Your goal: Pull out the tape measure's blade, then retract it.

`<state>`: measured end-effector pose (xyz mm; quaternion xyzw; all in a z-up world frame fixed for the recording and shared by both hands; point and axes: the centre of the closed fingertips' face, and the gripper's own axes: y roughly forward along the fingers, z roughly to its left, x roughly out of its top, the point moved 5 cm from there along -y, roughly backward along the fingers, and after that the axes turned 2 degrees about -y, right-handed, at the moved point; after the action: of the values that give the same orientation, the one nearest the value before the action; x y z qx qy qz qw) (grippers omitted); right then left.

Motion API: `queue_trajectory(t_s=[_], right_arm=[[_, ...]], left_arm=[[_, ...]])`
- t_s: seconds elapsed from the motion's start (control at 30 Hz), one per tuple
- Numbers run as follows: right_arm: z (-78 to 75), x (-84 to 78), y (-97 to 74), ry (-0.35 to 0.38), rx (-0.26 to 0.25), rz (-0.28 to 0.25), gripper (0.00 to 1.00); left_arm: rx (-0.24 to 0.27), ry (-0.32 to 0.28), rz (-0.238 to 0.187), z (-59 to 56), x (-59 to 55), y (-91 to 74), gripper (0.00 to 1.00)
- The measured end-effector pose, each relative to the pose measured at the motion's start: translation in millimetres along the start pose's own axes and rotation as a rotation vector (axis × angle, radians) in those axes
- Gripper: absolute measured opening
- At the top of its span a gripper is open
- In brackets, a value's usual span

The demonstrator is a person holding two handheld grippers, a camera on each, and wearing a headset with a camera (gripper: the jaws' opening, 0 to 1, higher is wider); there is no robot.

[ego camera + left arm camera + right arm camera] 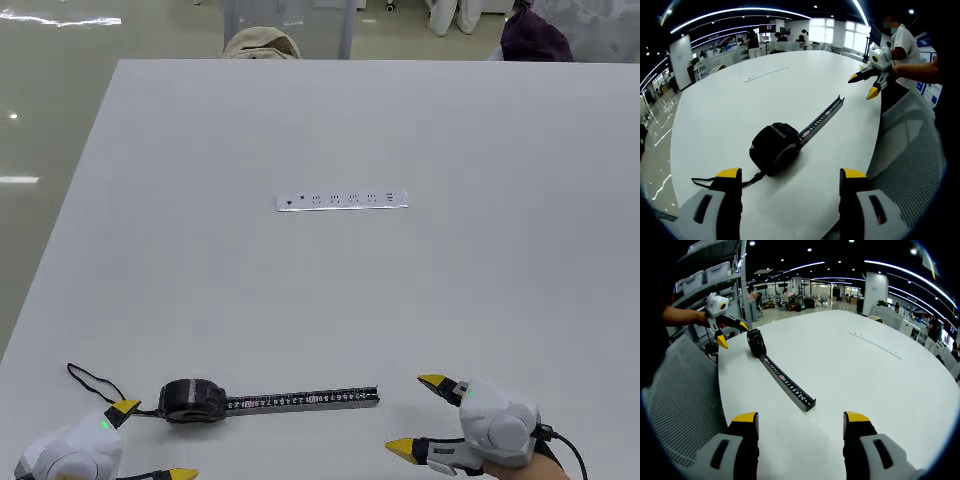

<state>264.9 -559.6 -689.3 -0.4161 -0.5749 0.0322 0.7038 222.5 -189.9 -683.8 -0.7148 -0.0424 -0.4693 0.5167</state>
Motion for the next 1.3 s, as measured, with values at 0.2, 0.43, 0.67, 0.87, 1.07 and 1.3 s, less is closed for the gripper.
queue_trajectory(t_s=[0.2,0.43,0.67,0.87,1.07,1.3], right_arm=[[12.2,0.6,-4.1,0.011,-0.027,-0.005,0.76],[18.3,1.6,-8.7,0.019,-0.062,-0.019,0.82],[29.0,3.4,-7.9,0.040,-0.077,-0.018,0.87],[35.7,5.7,-9.3,0.047,-0.086,-0.022,0.88],[38.9,4.5,-10.6,0.057,-0.091,-0.028,0.88],[43.9,6.8,-11.0,0.066,-0.098,-0.036,0.88]], left_arm=[[0.067,-0.069,-0.052,-6.8,2.0,-1.5,0.82],[0.113,-0.104,-0.063,-12.8,0.4,-5.0,0.88],[0.167,-0.132,-0.089,-17.8,4.5,-11.2,0.98],[0.196,-0.158,-0.081,-22.6,4.4,-13.2,0.99],[0.212,-0.184,-0.086,-29.3,2.4,-11.7,0.99],[0.222,-0.180,-0.083,-32.3,4.1,-13.9,0.99]])
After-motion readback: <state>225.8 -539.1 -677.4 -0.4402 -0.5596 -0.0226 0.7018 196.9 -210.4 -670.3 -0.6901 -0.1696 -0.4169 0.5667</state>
